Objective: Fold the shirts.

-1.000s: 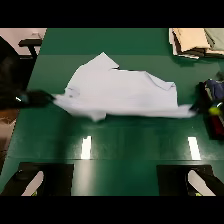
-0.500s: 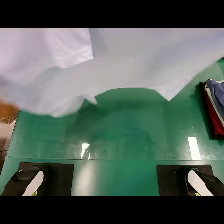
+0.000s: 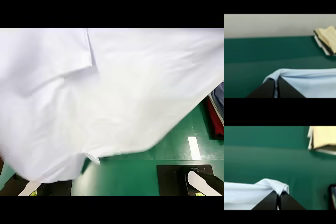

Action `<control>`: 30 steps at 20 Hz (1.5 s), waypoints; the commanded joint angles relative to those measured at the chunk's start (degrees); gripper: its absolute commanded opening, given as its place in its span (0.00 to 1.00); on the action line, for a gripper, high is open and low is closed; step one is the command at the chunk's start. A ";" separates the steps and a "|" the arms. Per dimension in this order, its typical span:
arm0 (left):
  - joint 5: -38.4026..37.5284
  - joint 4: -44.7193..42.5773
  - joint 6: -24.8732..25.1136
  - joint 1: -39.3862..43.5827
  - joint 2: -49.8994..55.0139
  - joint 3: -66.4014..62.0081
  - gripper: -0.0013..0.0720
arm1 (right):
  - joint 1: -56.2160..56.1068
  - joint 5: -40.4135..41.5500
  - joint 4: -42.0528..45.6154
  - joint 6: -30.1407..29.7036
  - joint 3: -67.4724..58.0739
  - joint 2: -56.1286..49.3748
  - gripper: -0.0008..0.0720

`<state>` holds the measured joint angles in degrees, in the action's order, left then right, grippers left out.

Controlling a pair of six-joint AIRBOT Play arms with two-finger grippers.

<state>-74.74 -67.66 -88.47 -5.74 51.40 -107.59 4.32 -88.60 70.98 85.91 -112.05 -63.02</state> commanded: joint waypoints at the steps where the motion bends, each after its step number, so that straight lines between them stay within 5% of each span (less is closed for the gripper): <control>1: -4.09 1.05 0.83 -0.07 9.20 10.86 0.05 | -6.64 -3.72 9.22 3.08 4.68 -9.94 0.03; 9: 6.58 4.68 7.37 -0.07 35.28 20.22 0.05 | -7.34 -2.38 9.60 3.50 4.83 -36.28 0.03; 14: 16.52 8.50 10.10 -0.07 40.37 20.22 0.05 | -7.32 1.97 9.60 2.27 -4.22 -44.65 0.03; 22: 6.84 2.75 9.94 -0.07 40.39 26.99 0.05 | -7.34 5.79 9.46 0.68 13.27 -38.40 0.03; 23: 6.84 2.75 9.20 -0.07 40.39 28.52 0.11 | -7.34 6.51 8.35 0.61 15.30 -37.70 0.06; 24: 6.67 2.73 8.92 -0.07 40.39 29.64 0.52 | -6.95 7.39 6.23 0.59 16.92 -37.05 0.36; 25: 6.14 2.69 8.74 -0.07 40.37 30.01 0.77 | -6.40 7.69 3.67 0.55 17.73 -36.52 0.53; 27: 2.36 1.64 7.02 -0.20 39.17 30.01 0.57 | -4.81 6.99 -1.53 -0.24 18.10 -34.95 0.53; 30: 1.22 -3.87 5.88 -0.20 30.88 34.71 0.57 | -2.51 4.46 -5.57 -1.75 21.40 -29.24 0.53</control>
<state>-70.94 -67.53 -81.19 -5.96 87.55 -76.49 0.12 -82.54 70.87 85.62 -93.84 -96.44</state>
